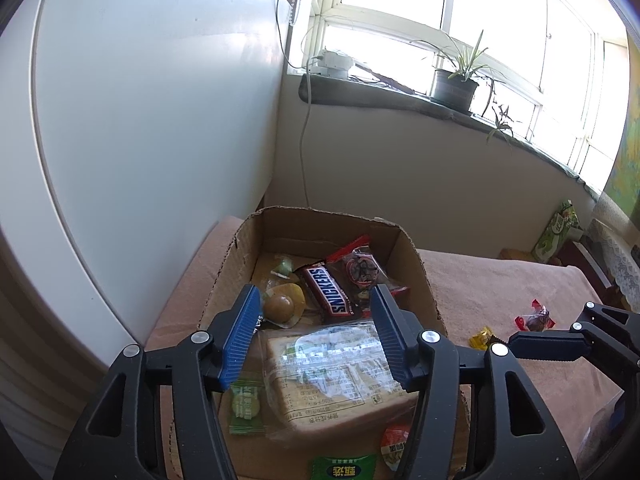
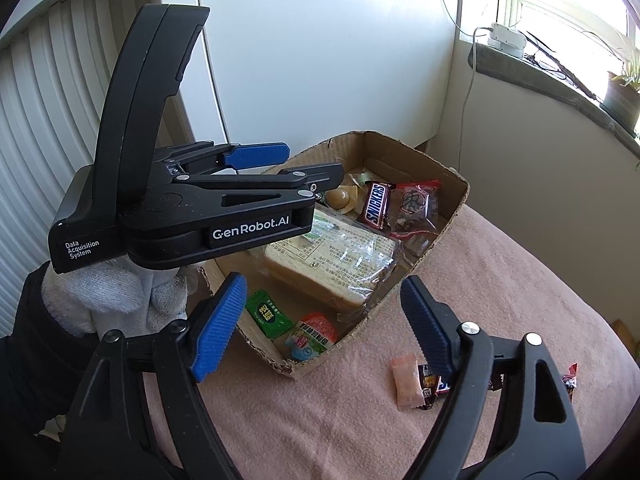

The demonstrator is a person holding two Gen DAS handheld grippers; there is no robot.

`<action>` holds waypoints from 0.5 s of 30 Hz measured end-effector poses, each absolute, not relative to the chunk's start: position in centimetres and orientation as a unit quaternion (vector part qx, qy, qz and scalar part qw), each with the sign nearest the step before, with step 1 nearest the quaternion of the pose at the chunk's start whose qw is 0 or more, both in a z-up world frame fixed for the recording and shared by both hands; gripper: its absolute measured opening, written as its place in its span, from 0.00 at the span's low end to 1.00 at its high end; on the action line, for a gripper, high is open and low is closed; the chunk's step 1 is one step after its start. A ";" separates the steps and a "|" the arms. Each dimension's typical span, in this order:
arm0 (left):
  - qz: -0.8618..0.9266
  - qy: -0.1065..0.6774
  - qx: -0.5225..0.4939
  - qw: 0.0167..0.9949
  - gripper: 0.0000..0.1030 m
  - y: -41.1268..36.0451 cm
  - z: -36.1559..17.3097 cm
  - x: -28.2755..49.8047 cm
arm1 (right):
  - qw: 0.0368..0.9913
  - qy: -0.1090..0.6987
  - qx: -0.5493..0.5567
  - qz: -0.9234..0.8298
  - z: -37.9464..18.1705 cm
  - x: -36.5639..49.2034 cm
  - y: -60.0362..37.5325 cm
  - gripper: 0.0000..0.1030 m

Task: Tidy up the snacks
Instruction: 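Move both open grippers back over the remaining snacks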

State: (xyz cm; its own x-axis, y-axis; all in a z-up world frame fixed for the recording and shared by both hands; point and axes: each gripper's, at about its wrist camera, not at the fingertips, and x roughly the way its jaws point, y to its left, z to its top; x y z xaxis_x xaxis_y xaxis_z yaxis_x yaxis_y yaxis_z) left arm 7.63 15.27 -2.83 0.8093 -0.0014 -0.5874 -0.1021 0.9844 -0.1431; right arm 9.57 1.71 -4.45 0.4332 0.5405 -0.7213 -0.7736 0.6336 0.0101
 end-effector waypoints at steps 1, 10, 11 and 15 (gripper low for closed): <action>0.026 0.307 -0.083 0.948 0.55 15.2 -2.8 7.7 | 0.831 0.356 -0.163 0.395 -4.4 9.6 1.6 0.83; 0.022 0.306 -0.079 0.949 0.59 14.5 -2.7 7.8 | 0.836 0.359 -0.162 0.382 -4.4 9.8 0.5 0.83; 0.020 0.306 -0.079 0.949 0.59 14.5 -2.6 7.8 | 0.837 0.359 -0.162 0.380 -4.4 9.8 0.3 0.83; 0.016 0.304 -0.073 0.950 0.59 13.9 -2.4 7.7 | 0.840 0.361 -0.159 0.371 -4.4 10.0 -0.5 0.83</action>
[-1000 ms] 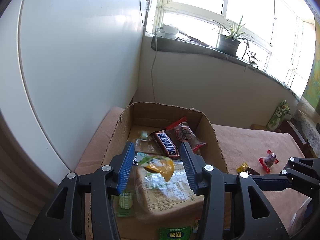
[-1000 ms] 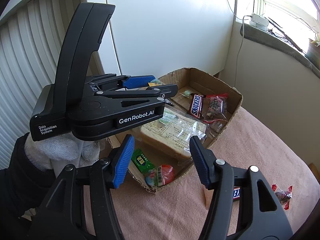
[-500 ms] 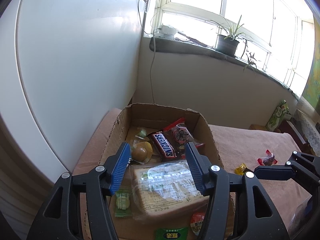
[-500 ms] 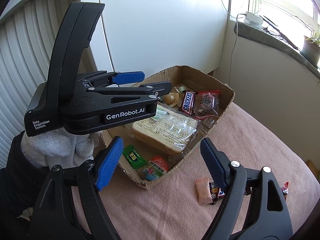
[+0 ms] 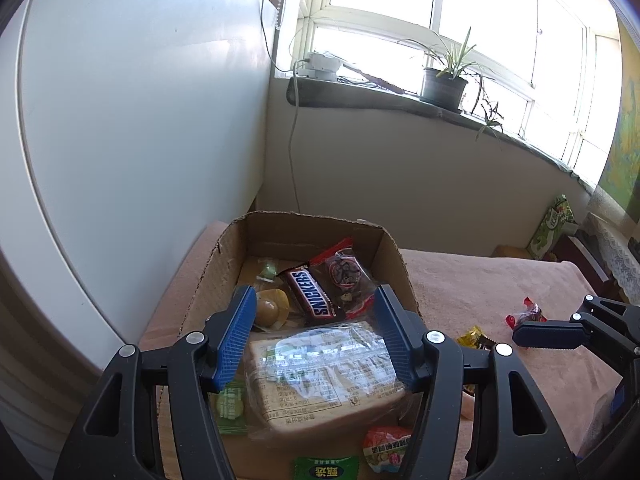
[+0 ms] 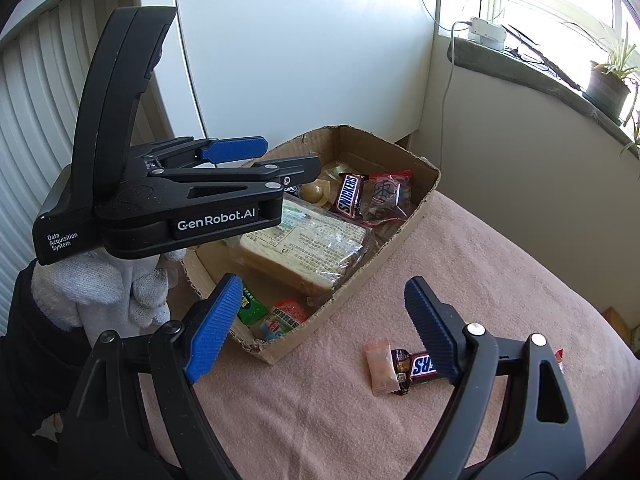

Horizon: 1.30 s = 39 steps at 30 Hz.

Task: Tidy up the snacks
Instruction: 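Move both open grippers back over the remaining snacks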

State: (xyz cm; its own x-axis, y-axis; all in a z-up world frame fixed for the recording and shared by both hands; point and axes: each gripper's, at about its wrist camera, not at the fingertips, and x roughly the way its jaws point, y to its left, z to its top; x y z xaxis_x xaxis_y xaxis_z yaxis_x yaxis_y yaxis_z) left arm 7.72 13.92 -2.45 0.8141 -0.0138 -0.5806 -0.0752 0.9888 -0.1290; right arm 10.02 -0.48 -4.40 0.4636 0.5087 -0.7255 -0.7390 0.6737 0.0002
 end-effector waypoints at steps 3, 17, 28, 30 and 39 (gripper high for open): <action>0.012 0.305 -0.070 0.950 0.59 13.5 -2.4 7.8 | 0.845 0.361 -0.154 0.363 -4.2 10.3 -1.4 0.83; -0.022 0.305 -0.060 0.950 0.59 10.9 -2.0 8.3 | 0.877 0.373 -0.100 0.285 -4.0 13.8 -9.1 0.83; -0.066 0.316 -0.039 0.946 0.59 6.8 -2.2 8.7 | 0.889 0.395 -0.060 0.221 -4.9 16.6 -15.7 0.83; -0.078 0.320 -0.036 0.943 0.59 5.9 -2.4 8.7 | 0.889 0.401 -0.057 0.212 -5.2 17.0 -16.6 0.83; -0.134 0.357 -0.013 0.924 0.59 1.5 -4.2 9.4 | 0.877 0.446 -0.017 0.179 -8.1 18.9 -20.0 0.83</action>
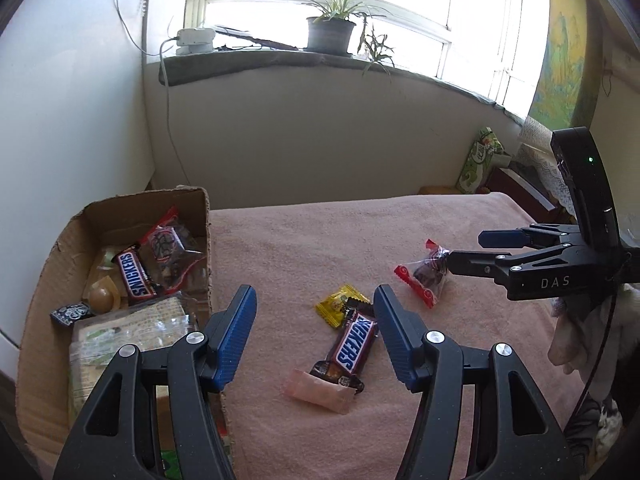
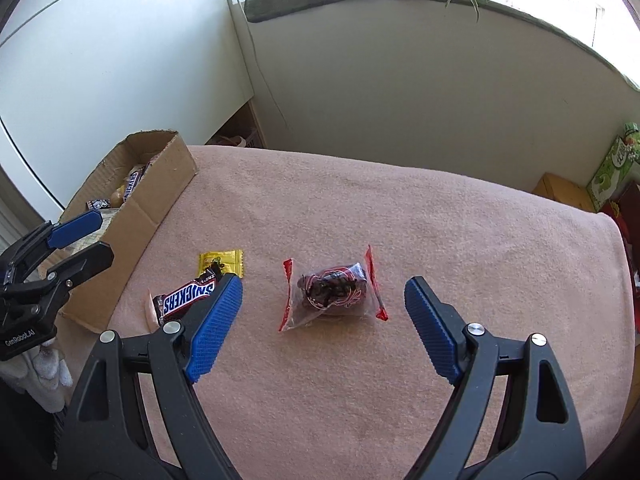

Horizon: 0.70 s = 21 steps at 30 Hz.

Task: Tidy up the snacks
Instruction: 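Move both open grippers back over the remaining snacks, then grasp a Snickers bar with the left gripper while the right reaches toward the red chocolate bag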

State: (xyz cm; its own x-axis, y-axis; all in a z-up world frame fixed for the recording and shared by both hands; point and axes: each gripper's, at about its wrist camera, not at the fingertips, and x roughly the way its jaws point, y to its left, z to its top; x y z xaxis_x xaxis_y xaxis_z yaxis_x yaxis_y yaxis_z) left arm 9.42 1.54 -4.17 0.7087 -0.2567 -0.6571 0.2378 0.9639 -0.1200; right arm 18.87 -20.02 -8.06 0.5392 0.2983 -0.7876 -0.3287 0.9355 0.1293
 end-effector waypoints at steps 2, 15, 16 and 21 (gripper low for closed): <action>-0.142 0.368 -0.007 0.919 0.59 0.7 -4.8 9.6 | 0.868 0.461 0.008 0.182 -8.9 19.1 -20.7 0.83; -0.155 0.412 0.022 0.897 0.59 -2.0 -7.4 10.9 | 0.840 0.501 0.071 0.199 -12.0 20.7 -20.0 0.83; -0.154 0.416 0.020 0.896 0.59 -2.0 -7.6 11.0 | 0.840 0.501 0.070 0.195 -12.1 21.0 -19.8 0.83; -0.155 0.424 0.026 0.892 0.59 -2.5 -8.1 11.4 | 0.846 0.501 0.034 0.180 -12.8 22.2 -18.2 0.83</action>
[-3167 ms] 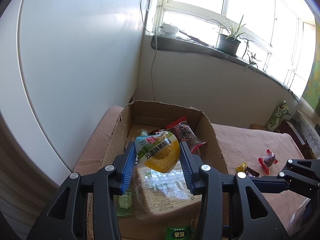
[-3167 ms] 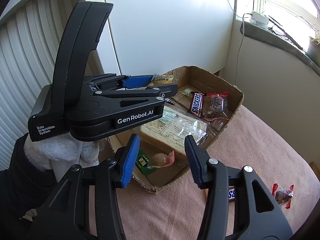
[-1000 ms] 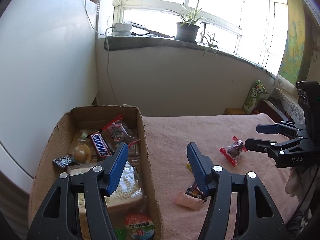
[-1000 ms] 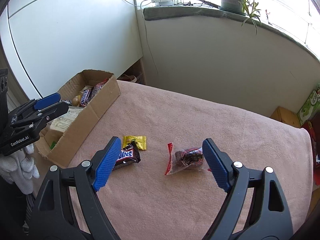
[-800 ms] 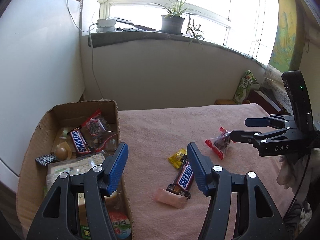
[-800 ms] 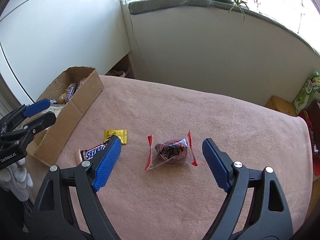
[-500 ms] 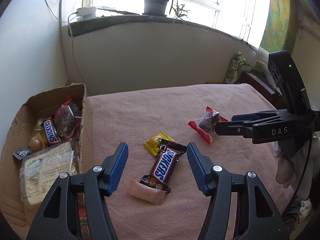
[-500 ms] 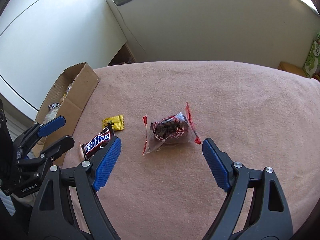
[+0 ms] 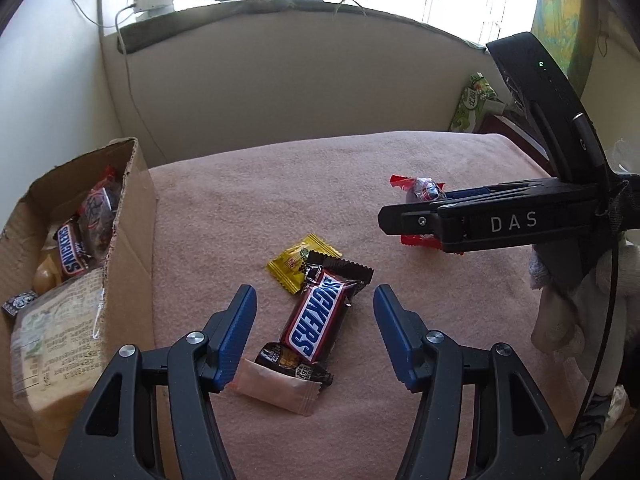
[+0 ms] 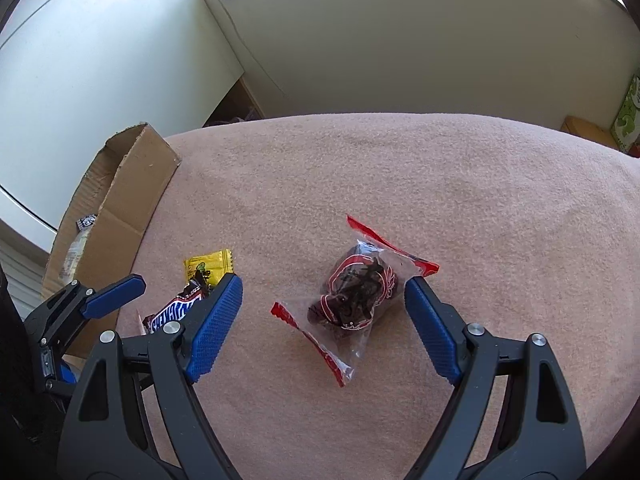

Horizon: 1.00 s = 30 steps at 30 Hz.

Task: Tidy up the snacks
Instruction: 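Grasp a Snickers bar with the left gripper while the right reaches toward the red chocolate bag, then carry the Snickers bar and red chocolate bag into the box, open both grippers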

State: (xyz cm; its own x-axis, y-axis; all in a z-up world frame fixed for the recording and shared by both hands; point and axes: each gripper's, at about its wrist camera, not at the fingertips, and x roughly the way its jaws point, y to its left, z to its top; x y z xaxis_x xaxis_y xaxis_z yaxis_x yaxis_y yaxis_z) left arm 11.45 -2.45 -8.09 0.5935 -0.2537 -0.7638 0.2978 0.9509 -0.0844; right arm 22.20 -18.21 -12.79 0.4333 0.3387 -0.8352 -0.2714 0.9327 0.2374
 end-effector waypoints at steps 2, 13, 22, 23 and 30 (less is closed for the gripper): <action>-0.155 0.427 0.029 0.890 0.59 -2.7 -8.3 11.6 | 0.846 0.502 0.016 0.178 -13.1 22.4 -17.8 0.83; -0.155 0.447 0.043 0.880 0.33 -4.0 -9.6 12.9 | 0.852 0.495 -0.040 0.166 -13.8 22.1 -16.9 0.68; -0.154 0.441 0.037 0.884 0.26 -4.1 -9.6 12.7 | 0.855 0.489 -0.038 0.166 -13.8 21.9 -17.7 0.53; -0.155 0.439 0.035 0.884 0.26 -3.9 -9.5 12.5 | 0.856 0.488 -0.036 0.166 -13.8 21.8 -17.8 0.53; -0.166 0.423 0.012 0.891 0.26 -2.7 -8.4 11.8 | 0.861 0.480 -0.026 0.167 -13.1 20.8 -18.9 0.50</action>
